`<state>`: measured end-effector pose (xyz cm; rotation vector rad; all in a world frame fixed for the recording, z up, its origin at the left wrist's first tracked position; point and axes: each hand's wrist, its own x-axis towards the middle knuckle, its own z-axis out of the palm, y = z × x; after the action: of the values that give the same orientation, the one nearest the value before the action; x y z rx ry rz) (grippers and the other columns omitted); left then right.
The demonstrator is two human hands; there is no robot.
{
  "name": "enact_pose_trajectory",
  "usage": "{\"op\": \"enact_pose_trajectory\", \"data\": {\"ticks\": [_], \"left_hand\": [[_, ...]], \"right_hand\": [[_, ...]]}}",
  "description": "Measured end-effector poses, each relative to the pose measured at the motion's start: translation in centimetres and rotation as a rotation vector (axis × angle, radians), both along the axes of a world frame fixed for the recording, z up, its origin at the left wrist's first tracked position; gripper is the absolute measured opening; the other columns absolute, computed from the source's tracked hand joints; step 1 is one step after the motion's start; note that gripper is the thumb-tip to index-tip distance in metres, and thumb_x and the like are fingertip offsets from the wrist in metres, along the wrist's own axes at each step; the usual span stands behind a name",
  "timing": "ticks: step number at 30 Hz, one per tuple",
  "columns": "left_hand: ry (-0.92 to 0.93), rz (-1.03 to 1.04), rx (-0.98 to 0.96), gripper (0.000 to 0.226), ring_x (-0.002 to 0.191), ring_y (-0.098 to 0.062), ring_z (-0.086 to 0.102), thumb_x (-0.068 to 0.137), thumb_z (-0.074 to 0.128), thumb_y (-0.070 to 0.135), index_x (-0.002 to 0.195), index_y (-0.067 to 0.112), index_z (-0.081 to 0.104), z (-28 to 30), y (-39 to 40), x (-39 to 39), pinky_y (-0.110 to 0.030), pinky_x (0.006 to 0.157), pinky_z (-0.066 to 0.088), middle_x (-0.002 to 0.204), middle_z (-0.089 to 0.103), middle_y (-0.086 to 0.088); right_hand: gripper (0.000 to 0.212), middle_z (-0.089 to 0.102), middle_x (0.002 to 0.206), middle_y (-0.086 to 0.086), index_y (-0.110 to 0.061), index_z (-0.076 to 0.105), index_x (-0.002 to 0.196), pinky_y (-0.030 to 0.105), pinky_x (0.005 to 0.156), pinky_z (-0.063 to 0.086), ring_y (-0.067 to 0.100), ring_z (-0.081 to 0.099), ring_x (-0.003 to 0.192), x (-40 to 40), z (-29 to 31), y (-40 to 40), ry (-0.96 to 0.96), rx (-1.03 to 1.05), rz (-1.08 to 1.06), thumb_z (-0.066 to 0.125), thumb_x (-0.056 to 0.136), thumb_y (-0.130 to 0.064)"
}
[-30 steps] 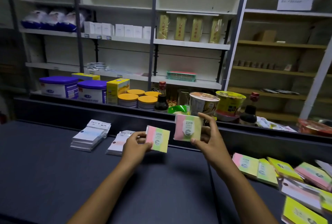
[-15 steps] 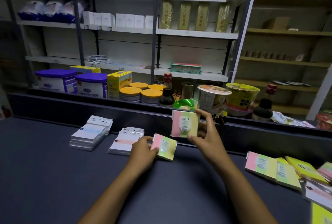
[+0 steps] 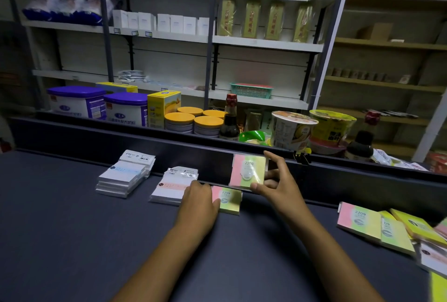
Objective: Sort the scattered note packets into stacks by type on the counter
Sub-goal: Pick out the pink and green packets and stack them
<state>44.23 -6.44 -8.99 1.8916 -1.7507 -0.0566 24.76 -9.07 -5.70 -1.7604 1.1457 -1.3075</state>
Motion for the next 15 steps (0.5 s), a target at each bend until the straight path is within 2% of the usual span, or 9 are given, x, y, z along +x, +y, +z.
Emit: {"op": "enact_pose_trajectory", "data": {"ticks": [3,6,9,12,15], "left_hand": [[-0.008,0.002,-0.125,0.03,0.112,-0.021,0.053,0.091,0.057,0.038,0.115,0.02,0.059,0.9,0.2,0.7,-0.032,0.087,0.044,0.117,0.055,-0.001],[-0.104,0.067,-0.273,0.028,0.103,-0.017,0.058,0.088,0.057,0.04,0.111,0.025,0.062,2.1,0.5,1.8,-0.032,0.082,0.046,0.109,0.06,0.005],[-0.172,0.109,-0.247,0.027,0.101,-0.018,0.058,0.087,0.056,0.04,0.108,0.025,0.062,2.3,0.6,2.8,-0.031,0.083,0.044,0.108,0.061,0.004],[-0.174,0.126,-0.233,0.026,0.102,-0.018,0.058,0.089,0.054,0.039,0.11,0.024,0.061,2.2,0.6,3.1,-0.031,0.085,0.043,0.111,0.06,0.004],[-0.166,0.119,-0.254,0.028,0.104,-0.019,0.058,0.09,0.054,0.039,0.112,0.024,0.06,2.1,0.5,2.8,-0.031,0.086,0.043,0.112,0.06,0.003]], "right_hand": [[0.073,0.061,0.106,0.004,-0.044,0.045,0.134,0.019,0.068,0.055,0.009,0.071,0.081,0.2,-0.3,0.0,0.007,0.018,0.013,0.078,0.082,-0.006],[0.05,0.063,0.106,0.005,-0.039,0.058,0.116,0.019,0.066,0.055,0.008,0.07,0.075,0.8,-0.5,0.3,0.016,0.034,0.024,0.079,0.081,-0.009],[0.033,0.067,0.104,0.008,-0.029,0.065,0.105,0.027,0.072,0.06,0.01,0.067,0.074,1.6,-1.1,0.5,0.031,0.063,0.04,0.081,0.081,-0.012],[0.031,0.068,0.101,0.003,-0.025,0.067,0.106,0.024,0.073,0.059,0.005,0.066,0.075,2.3,-1.7,0.4,0.107,0.058,0.029,0.082,0.08,-0.015],[0.03,0.069,0.099,0.001,-0.023,0.069,0.108,0.023,0.073,0.059,0.009,0.068,0.083,2.7,-2.3,0.3,0.142,0.057,0.036,0.081,0.08,-0.017]]}}
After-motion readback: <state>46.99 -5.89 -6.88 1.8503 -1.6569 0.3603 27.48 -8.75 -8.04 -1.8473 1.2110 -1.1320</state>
